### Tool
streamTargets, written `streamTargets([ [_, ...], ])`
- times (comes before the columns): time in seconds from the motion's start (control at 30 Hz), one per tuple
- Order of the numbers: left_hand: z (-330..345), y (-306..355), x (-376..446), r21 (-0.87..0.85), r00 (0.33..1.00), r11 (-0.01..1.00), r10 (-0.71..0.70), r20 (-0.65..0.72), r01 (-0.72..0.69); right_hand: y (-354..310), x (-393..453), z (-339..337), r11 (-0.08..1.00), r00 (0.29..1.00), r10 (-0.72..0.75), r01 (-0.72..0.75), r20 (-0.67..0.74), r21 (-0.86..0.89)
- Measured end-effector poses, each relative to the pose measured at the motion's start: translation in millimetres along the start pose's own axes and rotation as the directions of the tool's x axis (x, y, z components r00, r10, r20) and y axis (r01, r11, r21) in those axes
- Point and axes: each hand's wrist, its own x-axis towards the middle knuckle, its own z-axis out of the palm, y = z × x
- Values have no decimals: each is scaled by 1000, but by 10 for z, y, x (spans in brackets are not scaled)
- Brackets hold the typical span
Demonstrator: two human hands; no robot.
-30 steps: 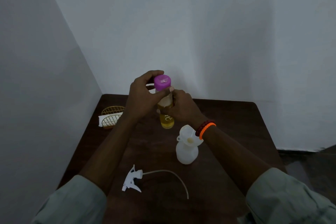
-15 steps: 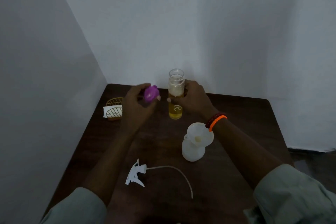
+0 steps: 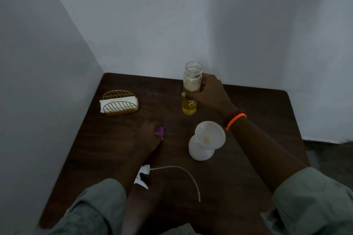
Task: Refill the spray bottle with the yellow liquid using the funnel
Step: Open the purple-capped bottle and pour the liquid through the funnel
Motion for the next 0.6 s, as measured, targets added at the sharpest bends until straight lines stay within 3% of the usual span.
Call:
streamTargets([
  [0.3,-25,41,-62,85,997,996,25,-75,-18,63,-44,-82,1000,999,20,-19,-29,19],
  [0.43,-168,321,-177,-154,976,987,9,-219,-43,6,-124,-206,1000,997,24,-23,-75,20],
  [0.5,-327,525,-253,-251,975,967,-6,-223,-51,-29,-169,-288,1000,994,17,-15,-105,21],
  [0.6,-563,801,-409,-349,975,923,99,-197,-164,-59,-254,-444,1000,988,14,-11,-151,19],
])
